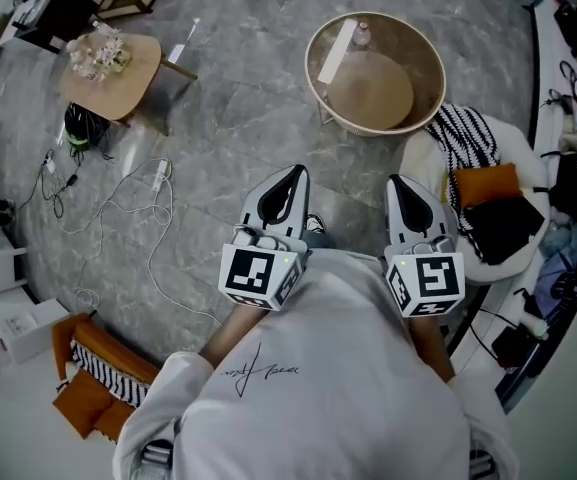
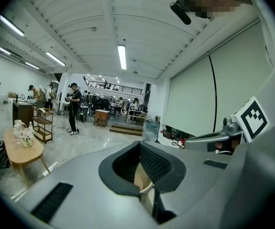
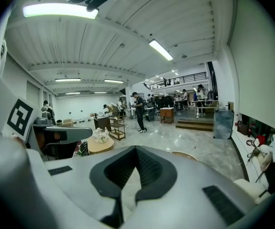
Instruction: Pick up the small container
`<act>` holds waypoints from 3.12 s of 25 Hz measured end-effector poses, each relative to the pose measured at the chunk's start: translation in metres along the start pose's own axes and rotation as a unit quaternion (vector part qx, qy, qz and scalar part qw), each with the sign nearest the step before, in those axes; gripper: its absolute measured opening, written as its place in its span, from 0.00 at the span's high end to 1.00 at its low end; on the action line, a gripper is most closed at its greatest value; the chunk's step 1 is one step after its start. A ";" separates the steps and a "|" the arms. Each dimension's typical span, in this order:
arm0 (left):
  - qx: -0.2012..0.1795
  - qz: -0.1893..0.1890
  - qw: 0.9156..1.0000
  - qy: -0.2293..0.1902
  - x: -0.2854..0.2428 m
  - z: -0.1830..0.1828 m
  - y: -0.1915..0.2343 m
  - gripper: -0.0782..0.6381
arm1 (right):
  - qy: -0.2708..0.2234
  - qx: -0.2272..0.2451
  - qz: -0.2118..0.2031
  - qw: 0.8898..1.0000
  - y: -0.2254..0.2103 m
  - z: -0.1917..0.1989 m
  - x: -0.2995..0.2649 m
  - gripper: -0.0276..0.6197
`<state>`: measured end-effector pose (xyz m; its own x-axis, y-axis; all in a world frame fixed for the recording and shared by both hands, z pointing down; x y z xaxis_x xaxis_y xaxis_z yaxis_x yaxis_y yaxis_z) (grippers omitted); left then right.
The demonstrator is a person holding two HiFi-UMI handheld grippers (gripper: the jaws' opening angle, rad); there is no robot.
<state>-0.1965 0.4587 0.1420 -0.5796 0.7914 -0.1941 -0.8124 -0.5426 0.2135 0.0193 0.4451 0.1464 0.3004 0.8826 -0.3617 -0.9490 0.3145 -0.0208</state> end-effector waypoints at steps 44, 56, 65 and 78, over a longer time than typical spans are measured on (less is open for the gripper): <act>-0.022 -0.013 0.999 0.041 -0.206 -0.054 0.163 0.87 | 0.032 -0.009 -0.027 0.999 -0.084 -0.060 -0.241 0.93; -0.030 -0.030 0.999 0.023 -0.284 -0.068 0.168 0.87 | 0.016 0.010 -0.047 0.999 -0.137 -0.078 -0.301 0.93; -0.033 -0.035 0.999 0.026 -0.303 -0.074 0.165 0.87 | -0.003 -0.002 -0.036 0.999 -0.157 -0.081 -0.314 0.93; -0.048 -0.035 0.997 0.048 -0.323 -0.065 0.167 0.87 | -0.004 -0.023 -0.045 0.999 -0.175 -0.056 -0.332 0.93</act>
<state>-0.1493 0.0942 0.1782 -0.5213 0.8001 -0.2968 -0.8506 -0.5154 0.1044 0.0801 0.0779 0.2178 0.3854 0.8545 -0.3482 -0.9215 0.3764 -0.0961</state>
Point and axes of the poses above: the fingertips, and each gripper's own axes: x backward along the fingers, y to its left, z out of its underside, the point moved 9 cm from there along x, backward along the fingers, and after that the axes turned 12 degrees about z, right-handed, at the moved point
